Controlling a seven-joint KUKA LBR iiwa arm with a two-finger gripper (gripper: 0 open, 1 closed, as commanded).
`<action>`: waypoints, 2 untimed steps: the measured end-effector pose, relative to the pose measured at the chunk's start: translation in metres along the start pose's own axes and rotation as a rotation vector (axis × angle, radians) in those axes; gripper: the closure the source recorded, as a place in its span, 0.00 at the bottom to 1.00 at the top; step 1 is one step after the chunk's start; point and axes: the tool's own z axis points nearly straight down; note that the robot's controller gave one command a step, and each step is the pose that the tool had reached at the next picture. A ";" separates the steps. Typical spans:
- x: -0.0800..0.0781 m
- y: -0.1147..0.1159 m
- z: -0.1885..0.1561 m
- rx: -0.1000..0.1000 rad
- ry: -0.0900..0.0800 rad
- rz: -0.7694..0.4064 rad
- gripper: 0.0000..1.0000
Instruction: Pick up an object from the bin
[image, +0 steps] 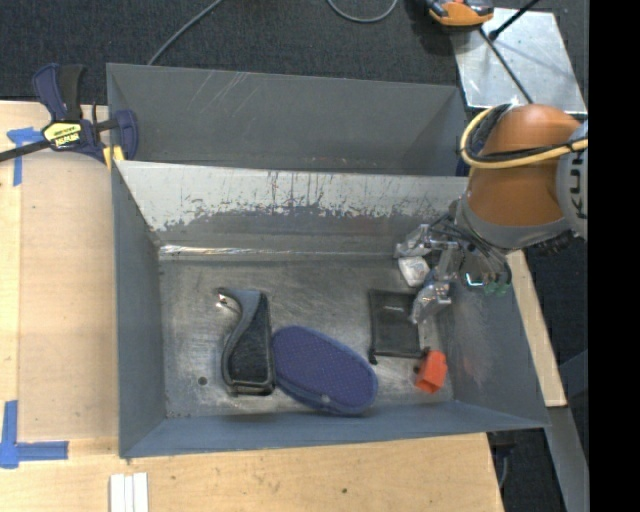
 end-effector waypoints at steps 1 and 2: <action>-0.013 -0.021 0.061 0.000 -0.007 0.001 0.00; -0.004 -0.002 0.059 0.007 -0.018 -0.075 0.00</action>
Offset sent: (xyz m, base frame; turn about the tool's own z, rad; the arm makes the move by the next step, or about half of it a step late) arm 0.0115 -0.0203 -0.0597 -0.0019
